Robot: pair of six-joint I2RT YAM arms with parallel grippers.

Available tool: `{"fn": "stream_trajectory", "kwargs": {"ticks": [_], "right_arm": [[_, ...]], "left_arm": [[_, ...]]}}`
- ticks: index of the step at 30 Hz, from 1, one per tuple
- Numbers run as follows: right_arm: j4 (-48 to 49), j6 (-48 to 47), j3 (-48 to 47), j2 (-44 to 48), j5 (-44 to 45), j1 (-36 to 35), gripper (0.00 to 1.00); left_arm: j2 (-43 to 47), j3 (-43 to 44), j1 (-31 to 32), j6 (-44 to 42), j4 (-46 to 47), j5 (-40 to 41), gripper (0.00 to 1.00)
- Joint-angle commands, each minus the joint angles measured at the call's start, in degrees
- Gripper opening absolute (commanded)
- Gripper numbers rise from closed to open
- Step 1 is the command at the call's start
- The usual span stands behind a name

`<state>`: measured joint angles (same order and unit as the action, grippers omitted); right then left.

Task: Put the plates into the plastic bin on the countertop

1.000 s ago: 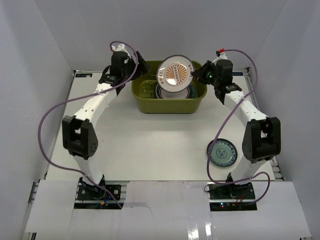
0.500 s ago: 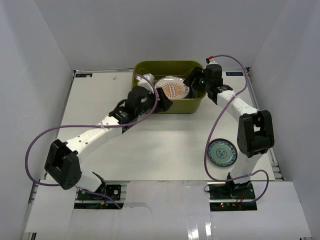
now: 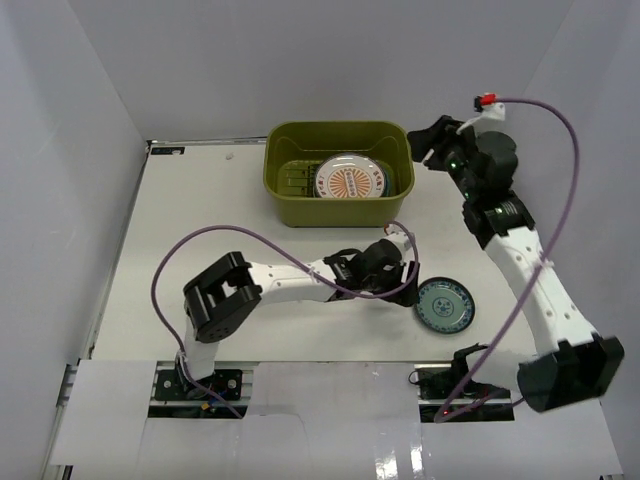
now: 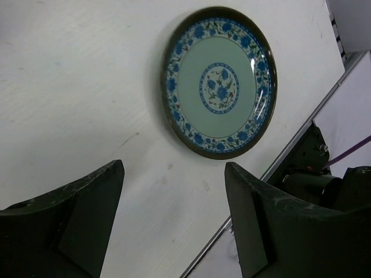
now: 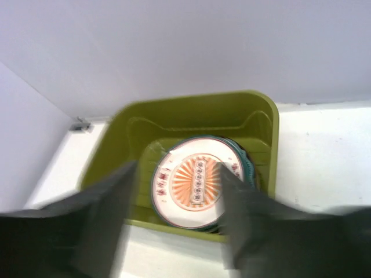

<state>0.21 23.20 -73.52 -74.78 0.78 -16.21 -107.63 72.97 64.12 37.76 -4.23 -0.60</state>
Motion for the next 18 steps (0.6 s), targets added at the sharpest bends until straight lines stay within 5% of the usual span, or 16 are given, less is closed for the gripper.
{"fn": "stream_trajectory", "kwargs": {"ticks": [1,4,5,10,14,18], "right_arm": [[0.8,-2.9,4.9,11.2,3.6,1.0,0.52],[-0.1,-2.8,7.6,17.8,1.7,1.3,0.21],[-1.1,-2.5,8.2,19.0,0.9,1.3,0.19],[-2.2,-1.3,13.3,24.2,-3.4,1.3,0.26],[-2.2,-1.1,15.3,25.0,-4.4,1.3,0.29],[-2.5,-1.0,15.1,25.9,-5.4,1.3,0.33]], "left_arm": [[-5.9,5.3,1.5,0.0,0.8,-4.2,0.80],[-11.4,8.2,1.5,0.5,1.0,-5.6,0.76],[-12.6,8.9,1.6,0.4,1.0,-5.6,0.74],[-19.3,13.5,1.8,-0.5,-0.5,-4.5,0.48],[-20.8,13.3,2.1,-0.9,-1.5,-3.9,0.00],[-17.0,10.4,2.2,-1.9,-1.9,-0.4,0.00]]}}
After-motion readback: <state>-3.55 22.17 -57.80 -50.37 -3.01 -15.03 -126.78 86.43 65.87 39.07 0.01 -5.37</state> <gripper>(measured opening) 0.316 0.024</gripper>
